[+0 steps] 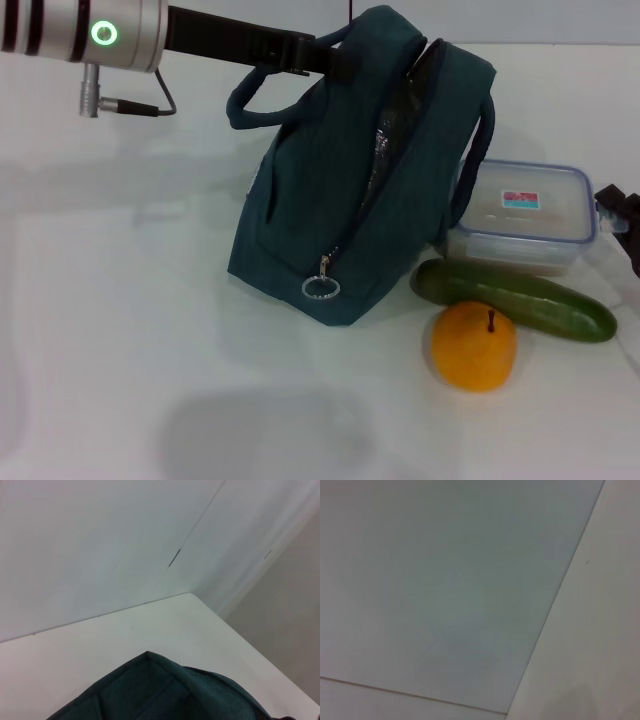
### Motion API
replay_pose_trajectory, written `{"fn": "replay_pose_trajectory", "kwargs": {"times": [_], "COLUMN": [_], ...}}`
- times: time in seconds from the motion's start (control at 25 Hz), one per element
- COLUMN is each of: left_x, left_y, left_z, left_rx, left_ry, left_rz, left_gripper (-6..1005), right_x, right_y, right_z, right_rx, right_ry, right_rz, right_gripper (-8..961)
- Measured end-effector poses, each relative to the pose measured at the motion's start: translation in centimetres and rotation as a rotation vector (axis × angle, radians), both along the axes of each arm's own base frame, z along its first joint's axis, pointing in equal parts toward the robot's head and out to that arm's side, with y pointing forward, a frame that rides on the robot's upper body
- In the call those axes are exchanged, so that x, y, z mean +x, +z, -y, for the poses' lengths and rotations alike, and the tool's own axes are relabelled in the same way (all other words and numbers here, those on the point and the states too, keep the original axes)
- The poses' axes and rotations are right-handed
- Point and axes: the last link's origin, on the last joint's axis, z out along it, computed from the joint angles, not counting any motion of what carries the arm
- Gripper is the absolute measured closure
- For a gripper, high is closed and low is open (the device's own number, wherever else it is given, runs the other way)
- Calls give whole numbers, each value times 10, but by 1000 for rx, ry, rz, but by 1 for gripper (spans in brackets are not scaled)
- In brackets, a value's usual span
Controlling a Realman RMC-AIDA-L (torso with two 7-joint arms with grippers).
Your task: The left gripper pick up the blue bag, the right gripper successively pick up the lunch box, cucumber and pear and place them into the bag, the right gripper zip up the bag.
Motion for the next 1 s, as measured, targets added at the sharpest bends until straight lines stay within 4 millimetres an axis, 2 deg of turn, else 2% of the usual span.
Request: {"fn": "replay_pose_trajectory", "kwargs": {"times": [0.24,1.0], "left_x": [0,14], "left_y": [-1,0], "left_z": [0,-4], "left_rx": [-2,3], "left_ry": [0,-33], "left_rz": [2,1], "left_gripper": [945,946], "right_x": [2,8], "right_y": [2,32], "right_z": [2,16], "right_rx": [7,146], "right_ry": [-4,45], "right_rz": [5,-39], "right_gripper": [850,856]}}
